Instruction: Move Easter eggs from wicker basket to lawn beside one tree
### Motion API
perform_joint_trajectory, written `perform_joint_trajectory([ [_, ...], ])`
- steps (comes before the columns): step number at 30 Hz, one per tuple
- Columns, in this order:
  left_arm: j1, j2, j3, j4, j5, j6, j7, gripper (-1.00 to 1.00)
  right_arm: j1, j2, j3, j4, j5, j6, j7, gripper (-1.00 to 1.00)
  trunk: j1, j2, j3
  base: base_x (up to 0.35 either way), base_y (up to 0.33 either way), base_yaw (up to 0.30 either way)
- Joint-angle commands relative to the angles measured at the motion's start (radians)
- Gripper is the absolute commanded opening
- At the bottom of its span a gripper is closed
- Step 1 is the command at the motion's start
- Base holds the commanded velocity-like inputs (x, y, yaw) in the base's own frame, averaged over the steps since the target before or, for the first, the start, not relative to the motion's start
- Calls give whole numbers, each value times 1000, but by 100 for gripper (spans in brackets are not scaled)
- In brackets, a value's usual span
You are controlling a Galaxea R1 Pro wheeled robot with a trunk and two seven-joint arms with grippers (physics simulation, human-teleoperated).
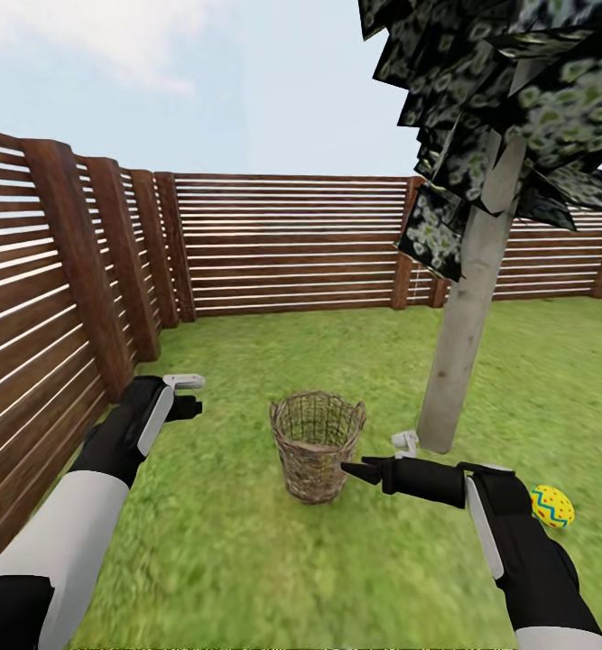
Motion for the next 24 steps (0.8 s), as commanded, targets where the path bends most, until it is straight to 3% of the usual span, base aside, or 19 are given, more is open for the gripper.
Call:
perform_joint_trajectory([
  [1,-1,1,-4,-1,10,3,10,100,-1,0,-1,7,-1,7,3,100,0,-1,-3,0,0,-5],
  [24,-1,1,-4,-1,10,3,10,100,-1,-1,-5,37,-2,3,7,100,0,-1,-28,0,0,-76],
])
